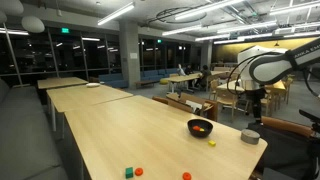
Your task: Put the orange discs in the bowl
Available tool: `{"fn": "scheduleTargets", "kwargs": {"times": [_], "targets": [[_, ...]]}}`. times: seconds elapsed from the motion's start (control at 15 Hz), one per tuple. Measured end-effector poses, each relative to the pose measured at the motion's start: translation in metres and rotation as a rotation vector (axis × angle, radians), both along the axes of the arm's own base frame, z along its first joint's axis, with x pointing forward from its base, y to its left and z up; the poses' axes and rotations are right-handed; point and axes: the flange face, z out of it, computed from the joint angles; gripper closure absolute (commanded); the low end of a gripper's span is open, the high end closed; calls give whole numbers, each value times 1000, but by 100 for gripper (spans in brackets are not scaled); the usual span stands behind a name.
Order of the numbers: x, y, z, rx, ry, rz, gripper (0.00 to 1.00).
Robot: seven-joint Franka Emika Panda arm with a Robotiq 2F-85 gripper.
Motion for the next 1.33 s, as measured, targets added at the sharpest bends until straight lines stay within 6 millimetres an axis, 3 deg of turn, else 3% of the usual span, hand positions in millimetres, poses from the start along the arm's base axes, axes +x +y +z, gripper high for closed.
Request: {"fn": "scheduleTargets", "kwargs": {"times": [0.73, 1.07, 1.33], "targets": [[6, 7, -1, 28, -29, -28, 0], [40, 43, -17, 143, -145, -88, 0], [77, 78, -48, 246, -217, -136, 0]]}}
